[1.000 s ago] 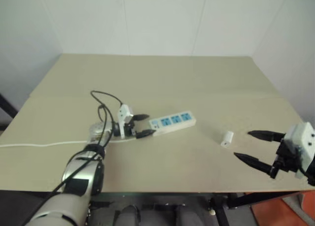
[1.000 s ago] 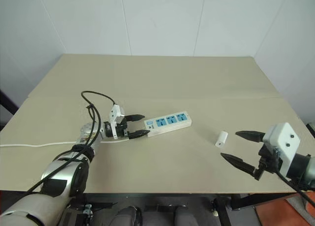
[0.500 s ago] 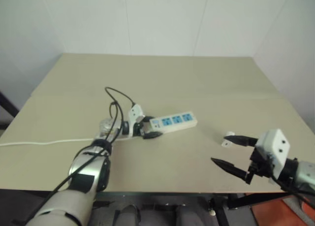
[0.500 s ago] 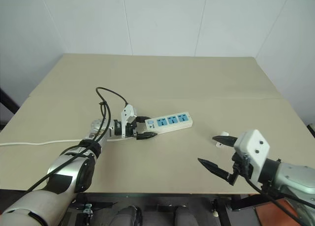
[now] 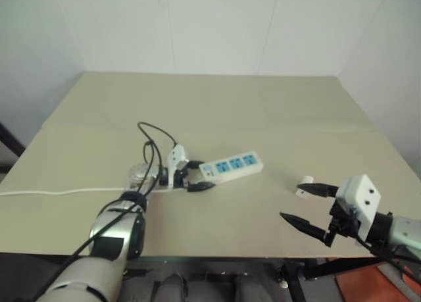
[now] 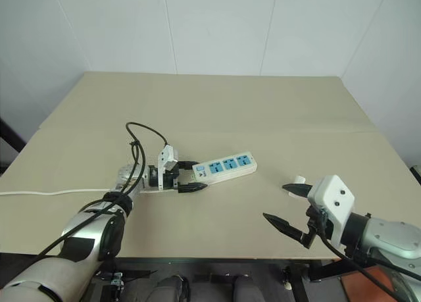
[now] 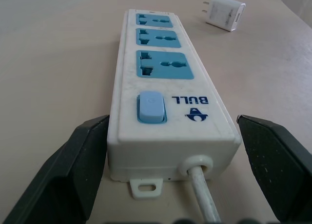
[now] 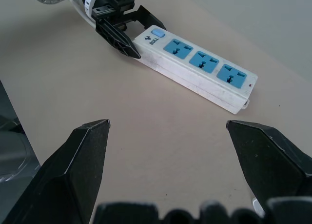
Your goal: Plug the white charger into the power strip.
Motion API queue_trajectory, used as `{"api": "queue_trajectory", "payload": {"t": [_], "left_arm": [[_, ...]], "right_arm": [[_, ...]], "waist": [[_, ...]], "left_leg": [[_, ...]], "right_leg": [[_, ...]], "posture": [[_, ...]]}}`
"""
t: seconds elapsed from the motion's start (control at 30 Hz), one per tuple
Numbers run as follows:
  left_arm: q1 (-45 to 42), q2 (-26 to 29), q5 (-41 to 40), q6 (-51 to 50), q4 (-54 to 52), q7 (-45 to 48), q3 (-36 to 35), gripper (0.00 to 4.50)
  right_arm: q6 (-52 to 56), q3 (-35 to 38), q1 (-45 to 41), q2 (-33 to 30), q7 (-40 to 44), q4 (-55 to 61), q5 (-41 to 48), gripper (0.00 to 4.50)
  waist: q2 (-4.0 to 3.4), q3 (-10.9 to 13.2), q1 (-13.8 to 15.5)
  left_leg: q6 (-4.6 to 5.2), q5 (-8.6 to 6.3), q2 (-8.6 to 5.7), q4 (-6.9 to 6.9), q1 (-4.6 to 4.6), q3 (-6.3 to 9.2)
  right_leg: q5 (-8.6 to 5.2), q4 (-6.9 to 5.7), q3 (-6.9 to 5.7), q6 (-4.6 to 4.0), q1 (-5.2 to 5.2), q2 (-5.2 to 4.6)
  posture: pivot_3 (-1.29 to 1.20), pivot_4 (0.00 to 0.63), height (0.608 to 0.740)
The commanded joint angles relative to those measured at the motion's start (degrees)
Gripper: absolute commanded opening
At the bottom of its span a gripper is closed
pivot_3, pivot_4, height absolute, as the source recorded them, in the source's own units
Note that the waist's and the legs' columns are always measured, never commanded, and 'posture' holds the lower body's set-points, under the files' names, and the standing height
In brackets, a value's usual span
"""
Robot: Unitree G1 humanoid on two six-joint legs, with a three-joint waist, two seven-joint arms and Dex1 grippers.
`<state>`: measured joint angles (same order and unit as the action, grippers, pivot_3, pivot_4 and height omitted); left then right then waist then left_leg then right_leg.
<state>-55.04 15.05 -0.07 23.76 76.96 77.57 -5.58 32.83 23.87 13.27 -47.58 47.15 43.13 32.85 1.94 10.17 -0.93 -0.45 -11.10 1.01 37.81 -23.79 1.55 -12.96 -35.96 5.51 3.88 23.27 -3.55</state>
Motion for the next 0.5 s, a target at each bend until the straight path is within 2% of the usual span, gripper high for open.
{"api": "queue_trajectory", "payload": {"t": [0.03, 0.4, 0.5], "left_arm": [[1.3, -0.5, -0.2, 2.3, -0.8, -0.6, -0.5, 4.46], [1.5, -2.2, 1.3, 3.4, -0.4, -4.9, -0.2, 4.46], [1.2, -2.4, 2.0, 3.2, -0.2, -6.3, 0.1, 3.84]], "right_arm": [[-1.3, 0.3, -1.5, -0.6, -0.3, 0.2, -0.2, 4.50], [-1.2, -0.2, -1.8, -1.0, -0.1, -0.1, -1.3, 4.50], [-1.2, -0.2, -1.4, -0.9, -0.5, 0.2, -2.0, 4.50]], "waist": [[0.00, 0.0, 0.0], [0.02, 0.0, 0.1], [0.01, 0.0, 0.2]], "left_leg": [[0.00, 0.00, 0.00, 0.00, 0.00, 0.00], [0.00, 0.00, -0.01, 0.00, 0.00, 0.00], [0.00, 0.00, -0.01, 0.00, 0.02, 0.00]], "right_leg": [[0.00, 0.00, 0.00, 0.00, 0.00, 0.00], [0.00, 0.02, 0.00, 0.01, -0.04, -0.01], [0.00, 0.01, 0.00, 0.01, -0.05, -0.01]], "posture": [[0.00, 0.150, 0.740], [0.00, 0.150, 0.740], [0.00, 0.150, 0.740]]}}
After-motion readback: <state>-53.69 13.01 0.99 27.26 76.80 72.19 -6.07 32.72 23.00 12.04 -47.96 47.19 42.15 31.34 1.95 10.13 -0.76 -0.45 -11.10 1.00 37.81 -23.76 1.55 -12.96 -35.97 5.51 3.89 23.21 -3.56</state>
